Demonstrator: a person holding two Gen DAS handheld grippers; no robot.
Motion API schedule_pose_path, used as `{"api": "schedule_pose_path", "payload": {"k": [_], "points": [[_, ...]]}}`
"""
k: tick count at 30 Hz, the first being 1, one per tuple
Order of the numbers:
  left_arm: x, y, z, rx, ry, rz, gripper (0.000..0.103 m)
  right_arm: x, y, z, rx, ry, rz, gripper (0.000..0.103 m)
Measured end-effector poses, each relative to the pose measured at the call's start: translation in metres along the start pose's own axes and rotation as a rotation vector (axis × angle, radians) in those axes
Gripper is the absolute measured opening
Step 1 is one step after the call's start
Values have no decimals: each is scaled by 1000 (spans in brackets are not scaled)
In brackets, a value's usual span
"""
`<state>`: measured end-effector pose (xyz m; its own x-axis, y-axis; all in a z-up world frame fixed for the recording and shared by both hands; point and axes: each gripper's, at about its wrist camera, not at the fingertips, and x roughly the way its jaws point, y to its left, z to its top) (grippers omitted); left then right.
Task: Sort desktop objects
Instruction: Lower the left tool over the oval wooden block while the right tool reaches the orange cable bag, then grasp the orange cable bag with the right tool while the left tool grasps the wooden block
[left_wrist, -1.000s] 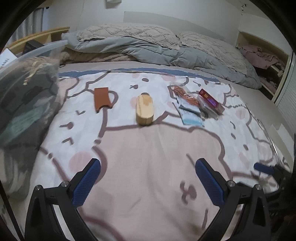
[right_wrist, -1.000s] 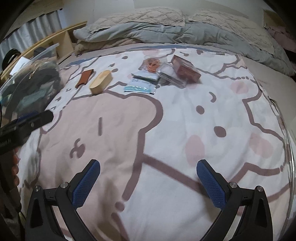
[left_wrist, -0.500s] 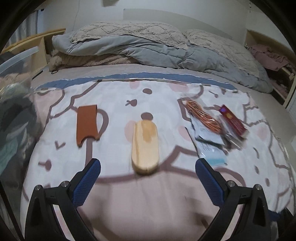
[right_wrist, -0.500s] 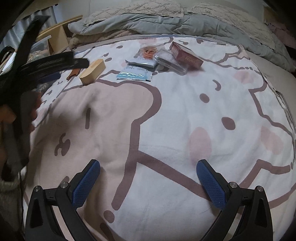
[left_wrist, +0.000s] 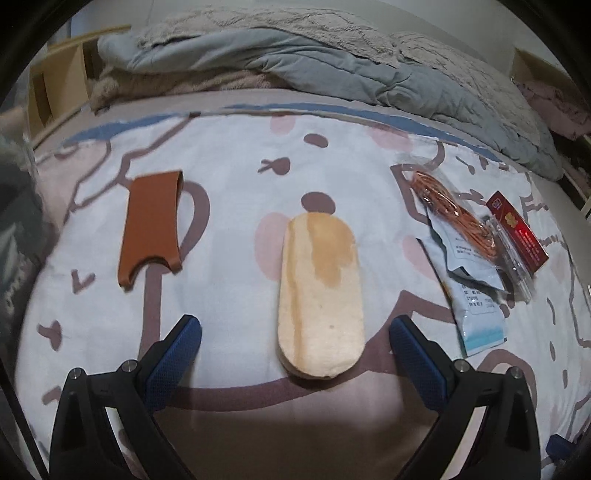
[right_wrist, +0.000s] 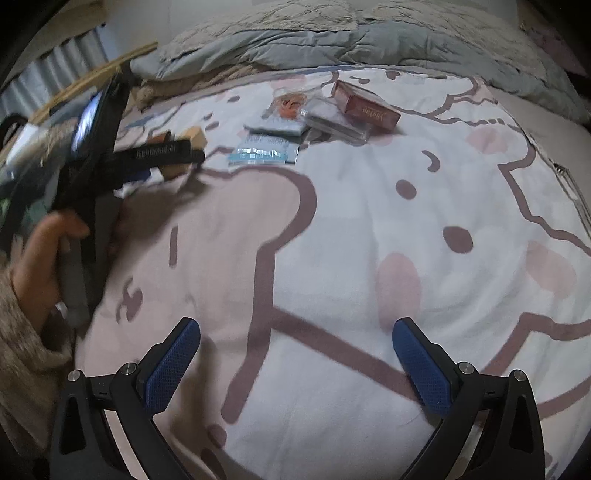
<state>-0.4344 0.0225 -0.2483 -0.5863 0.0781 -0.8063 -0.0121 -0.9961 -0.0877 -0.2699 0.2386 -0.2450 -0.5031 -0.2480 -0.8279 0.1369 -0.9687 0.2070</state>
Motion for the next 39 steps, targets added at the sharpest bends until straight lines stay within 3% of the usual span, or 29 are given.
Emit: {"api": "schedule_pose_path", "payload": {"k": [3,7,9,12,16,19,23,26,34,39], "points": [[1,0,-3,-3,-5,-3,103,1,-4,14,20,-20,35,99],[6,-7,-8,33,-18,43,103,8,2,41,0,-32,108,61],[6,-7,-8,31,-25,42,103,11,5,61,8,-46,147,49],[6,-4,-10,22,-42,29,103,17,9,103,19,-99,154,49],[5,-4,-13,26,-68,33,103,39,16,169,0,-140,90,49],[5,-4,-14,24,-82,30,103,69,23,211,-25,-118,42,49],[5,-4,-15,20,-91,24,103,111,22,239,-55,-66,-50,44],[6,-5,-15,20,-92,23,103,142,10,236,-42,23,-73,38],[3,-3,-15,10,-102,11,103,126,23,188,-222,37,-124,38],[1,-1,-15,0,-116,15,98,115,13,165,-138,18,-60,38]]}}
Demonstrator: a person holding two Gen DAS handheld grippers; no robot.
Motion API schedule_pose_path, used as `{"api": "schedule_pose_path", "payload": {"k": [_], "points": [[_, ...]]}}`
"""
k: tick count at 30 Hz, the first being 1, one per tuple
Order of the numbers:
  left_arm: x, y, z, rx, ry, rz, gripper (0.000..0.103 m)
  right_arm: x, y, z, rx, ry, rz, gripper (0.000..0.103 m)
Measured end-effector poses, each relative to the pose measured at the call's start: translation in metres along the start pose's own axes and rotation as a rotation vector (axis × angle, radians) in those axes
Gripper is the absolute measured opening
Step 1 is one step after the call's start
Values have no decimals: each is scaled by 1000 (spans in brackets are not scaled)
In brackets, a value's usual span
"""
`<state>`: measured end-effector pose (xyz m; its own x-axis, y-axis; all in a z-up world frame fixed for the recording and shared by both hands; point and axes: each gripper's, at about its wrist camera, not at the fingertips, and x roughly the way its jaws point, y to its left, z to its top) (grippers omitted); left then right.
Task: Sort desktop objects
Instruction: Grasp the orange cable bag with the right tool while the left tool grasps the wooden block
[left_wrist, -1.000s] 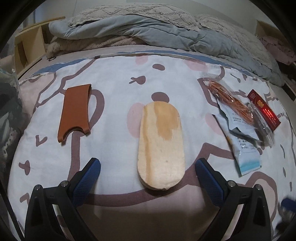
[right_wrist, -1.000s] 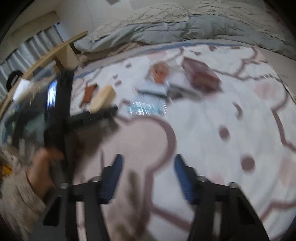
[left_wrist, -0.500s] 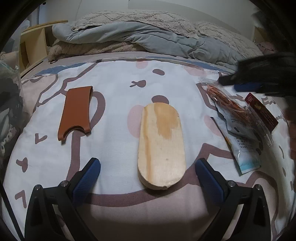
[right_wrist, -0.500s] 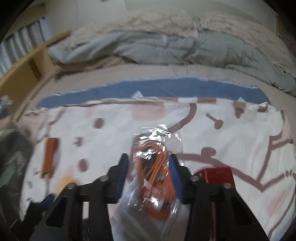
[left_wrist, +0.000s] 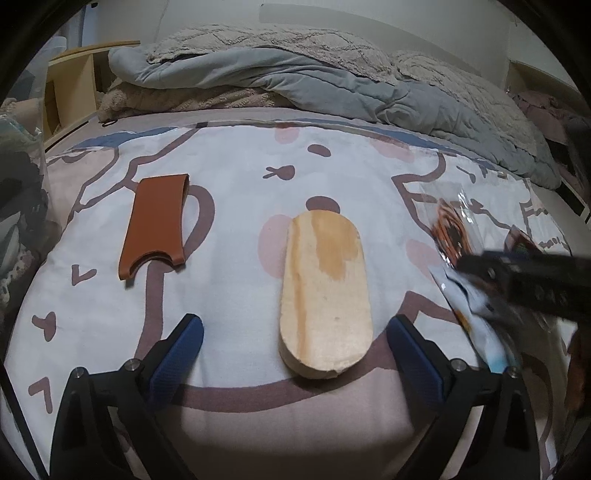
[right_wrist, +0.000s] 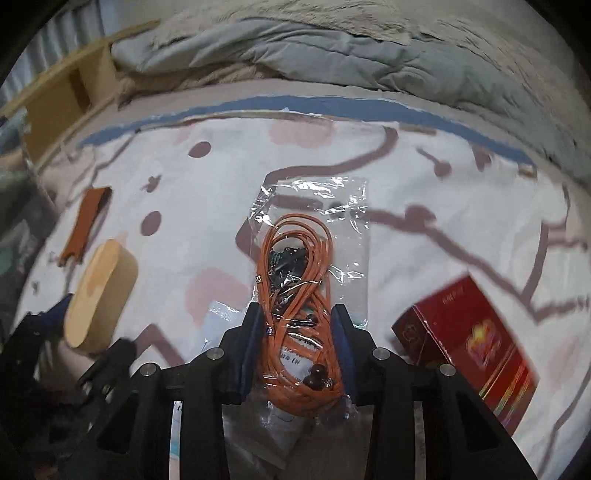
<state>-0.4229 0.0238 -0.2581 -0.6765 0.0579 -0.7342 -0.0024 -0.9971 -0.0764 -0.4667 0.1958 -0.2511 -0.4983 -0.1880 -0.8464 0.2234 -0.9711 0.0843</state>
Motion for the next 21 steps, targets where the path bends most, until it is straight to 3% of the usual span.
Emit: {"api": "schedule_pose_path", "payload": {"k": [8,14,19,21], "points": [[-2,5,1,-23,-18,-2,86,-28,10,-45,9,-23,49,38],[-9,6,1,-28,-46,-11,69,-52,18,-80,12,-27,90,39],[-20,2,-3,-7,-66,-30,46,-70,25,-110,15,-37,107,39],[-25,-3,-7,15,-59,-44,42,-75,30,-118,14,-42,110,39]]}}
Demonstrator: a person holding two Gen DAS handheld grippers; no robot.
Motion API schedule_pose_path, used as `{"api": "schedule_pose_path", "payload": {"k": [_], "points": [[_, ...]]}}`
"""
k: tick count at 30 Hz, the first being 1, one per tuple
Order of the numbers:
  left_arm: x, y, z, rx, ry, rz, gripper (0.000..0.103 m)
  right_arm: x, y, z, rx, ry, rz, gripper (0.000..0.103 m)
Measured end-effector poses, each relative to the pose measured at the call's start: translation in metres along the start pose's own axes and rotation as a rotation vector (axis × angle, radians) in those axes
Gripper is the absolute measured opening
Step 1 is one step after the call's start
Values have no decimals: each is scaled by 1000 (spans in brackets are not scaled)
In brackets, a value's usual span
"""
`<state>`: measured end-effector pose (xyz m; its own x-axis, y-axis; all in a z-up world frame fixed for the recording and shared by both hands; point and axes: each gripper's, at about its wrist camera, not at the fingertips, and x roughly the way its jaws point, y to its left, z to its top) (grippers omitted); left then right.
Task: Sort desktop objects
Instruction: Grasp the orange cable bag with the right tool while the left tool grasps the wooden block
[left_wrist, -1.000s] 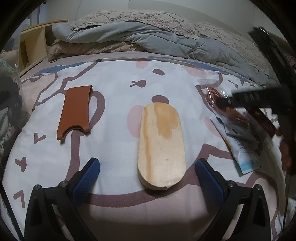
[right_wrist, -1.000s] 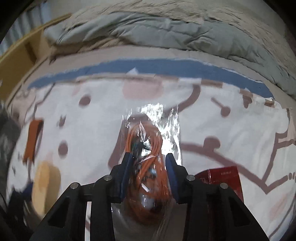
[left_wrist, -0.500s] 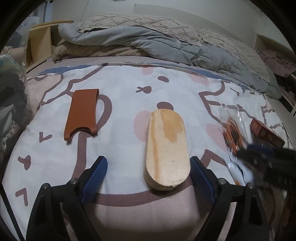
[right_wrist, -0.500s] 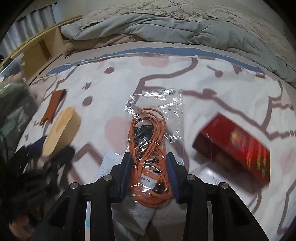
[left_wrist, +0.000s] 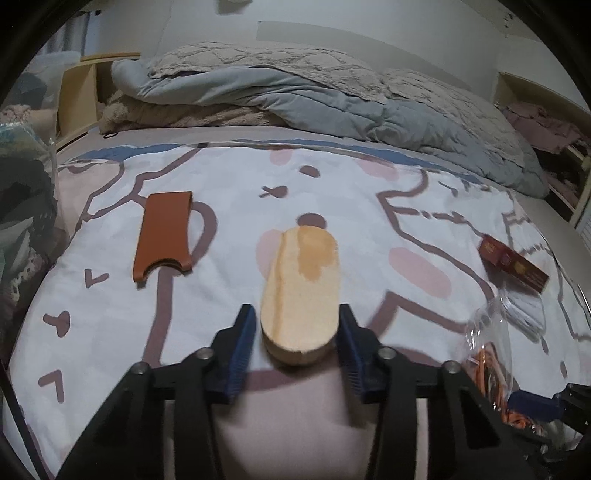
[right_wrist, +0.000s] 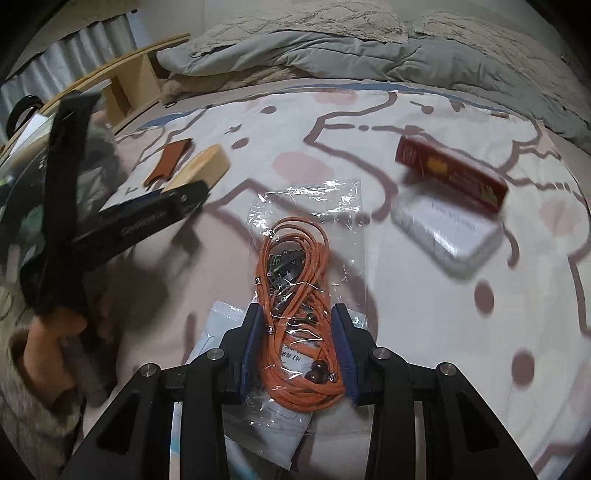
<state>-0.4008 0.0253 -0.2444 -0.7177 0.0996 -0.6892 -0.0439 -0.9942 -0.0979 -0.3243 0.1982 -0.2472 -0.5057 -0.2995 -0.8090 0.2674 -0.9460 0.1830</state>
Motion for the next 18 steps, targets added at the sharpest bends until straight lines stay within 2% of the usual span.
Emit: {"api": "schedule_pose_path", "payload": {"k": [2,5,11,14,18], "points": [[-5,-2,-4,13,9,-14,41,-5,3,-8,2,-3,5,39],[-15,-3,-15,21,37,-44,32,-14,7,-20,5,-4,15,39],[-46,-8,-44,60,79,-75,31,-28,12,-41,5,-16,15,39],[-65,-13,-62,99,90,-90,31,-34,10,-52,39,-29,41,39],[-83,-10,-75,100,102,-110,31,-43,13,-65,66,-38,59,39]]}}
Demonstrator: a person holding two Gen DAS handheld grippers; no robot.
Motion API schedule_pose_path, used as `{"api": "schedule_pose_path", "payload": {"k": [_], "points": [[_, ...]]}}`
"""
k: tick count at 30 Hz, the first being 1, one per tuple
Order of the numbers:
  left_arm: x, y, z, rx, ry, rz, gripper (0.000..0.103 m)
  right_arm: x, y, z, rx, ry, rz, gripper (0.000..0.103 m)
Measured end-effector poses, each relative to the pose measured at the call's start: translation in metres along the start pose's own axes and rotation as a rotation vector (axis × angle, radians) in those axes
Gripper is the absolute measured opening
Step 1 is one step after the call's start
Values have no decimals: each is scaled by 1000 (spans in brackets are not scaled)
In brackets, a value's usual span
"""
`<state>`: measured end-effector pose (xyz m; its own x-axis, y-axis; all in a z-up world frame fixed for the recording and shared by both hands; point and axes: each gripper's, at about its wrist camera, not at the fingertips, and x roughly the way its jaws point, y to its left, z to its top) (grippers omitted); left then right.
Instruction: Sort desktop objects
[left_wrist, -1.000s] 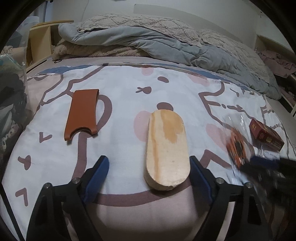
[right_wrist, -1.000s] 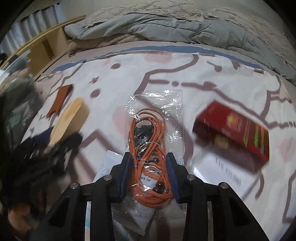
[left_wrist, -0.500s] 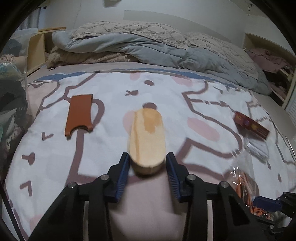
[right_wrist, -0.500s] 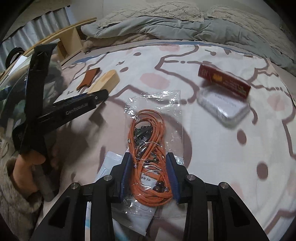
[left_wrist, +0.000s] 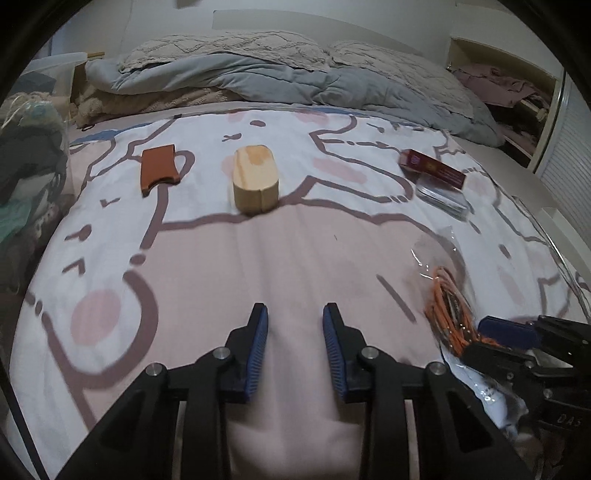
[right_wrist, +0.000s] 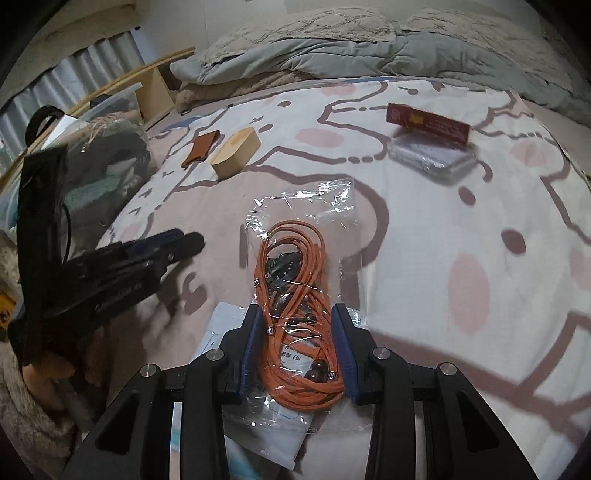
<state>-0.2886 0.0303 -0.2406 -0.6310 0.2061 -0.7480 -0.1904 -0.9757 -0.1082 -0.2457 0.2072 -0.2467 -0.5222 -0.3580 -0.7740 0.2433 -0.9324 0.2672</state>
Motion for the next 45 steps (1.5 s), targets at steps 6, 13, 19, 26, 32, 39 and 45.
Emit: {"api": "schedule_pose_path", "payload": {"k": [6,13,19,26,32,39,45], "points": [[5,20,21,-98,15,-29,53,-6,7,-12,-2,-21,-17,39],[31,28,69,-125,6,-10,63,-9,2,-19,30,-39,21,39],[69,23,103,-79,23,49,63,-8,5,-21,18,-51,12,39],[86,24,104,-20,36,120,40,-7,-1,-21,49,-57,49,39],[54,27,75,-3,65,71,40,-7,-1,-22,50,-58,51,40],[-3,24,12,14,103,22,39,-7,0,-22,47,-57,44,40],[-42,29,-35,-65,118,-25,39,-11,-2,-22,70,-67,67,40]]}}
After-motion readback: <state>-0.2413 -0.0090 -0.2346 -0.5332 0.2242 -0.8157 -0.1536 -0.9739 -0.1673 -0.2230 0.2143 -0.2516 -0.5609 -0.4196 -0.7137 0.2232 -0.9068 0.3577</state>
